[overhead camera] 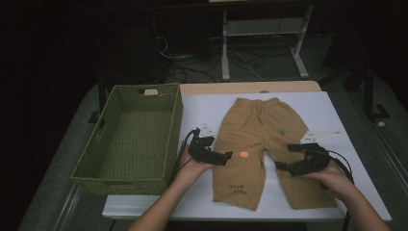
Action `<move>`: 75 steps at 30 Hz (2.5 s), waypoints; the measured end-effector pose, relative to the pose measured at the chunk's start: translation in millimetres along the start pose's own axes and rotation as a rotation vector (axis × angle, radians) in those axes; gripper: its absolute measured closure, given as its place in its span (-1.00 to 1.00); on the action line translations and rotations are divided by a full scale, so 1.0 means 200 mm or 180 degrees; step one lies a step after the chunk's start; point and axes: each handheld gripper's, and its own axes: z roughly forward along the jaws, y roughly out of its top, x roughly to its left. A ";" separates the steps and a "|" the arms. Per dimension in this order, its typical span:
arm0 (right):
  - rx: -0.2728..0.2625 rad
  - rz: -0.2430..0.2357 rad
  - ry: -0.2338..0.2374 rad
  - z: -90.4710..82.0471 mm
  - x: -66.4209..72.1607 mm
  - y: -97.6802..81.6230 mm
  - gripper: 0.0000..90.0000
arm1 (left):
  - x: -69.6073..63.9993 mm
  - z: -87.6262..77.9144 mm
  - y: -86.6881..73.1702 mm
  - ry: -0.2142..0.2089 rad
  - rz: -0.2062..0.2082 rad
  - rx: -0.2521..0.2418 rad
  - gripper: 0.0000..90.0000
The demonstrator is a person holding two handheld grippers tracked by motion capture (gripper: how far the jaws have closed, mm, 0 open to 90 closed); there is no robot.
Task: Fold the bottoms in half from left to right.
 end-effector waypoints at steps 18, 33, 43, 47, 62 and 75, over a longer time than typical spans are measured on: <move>0.0016 0.0009 -0.0010 0.00 -0.01 0.00 -0.79 | 0.10 0.12 0.03 0.0170 -0.0161 0.0042 -0.42; 0.0012 0.0004 -0.0028 -0.01 -0.01 0.00 -0.78 | 0.17 0.24 0.04 0.0226 -0.0282 0.0146 -0.25; 0.0034 -0.0020 -0.0021 0.00 0.00 0.00 -0.77 | 0.18 0.29 0.04 0.0209 -0.0273 0.0201 -0.08; 0.0030 -0.0019 -0.0025 0.00 0.00 0.00 -0.77 | 0.18 0.28 0.04 0.0223 -0.0269 0.0207 0.10; 0.0037 -0.0008 -0.0021 0.00 0.00 0.00 -0.76 | 0.16 0.29 0.04 0.0224 -0.0288 0.0209 0.84; 0.0046 -0.0019 -0.0034 -0.01 -0.01 -0.01 -0.75 | 0.20 0.27 0.04 0.0282 -0.0348 0.0261 0.95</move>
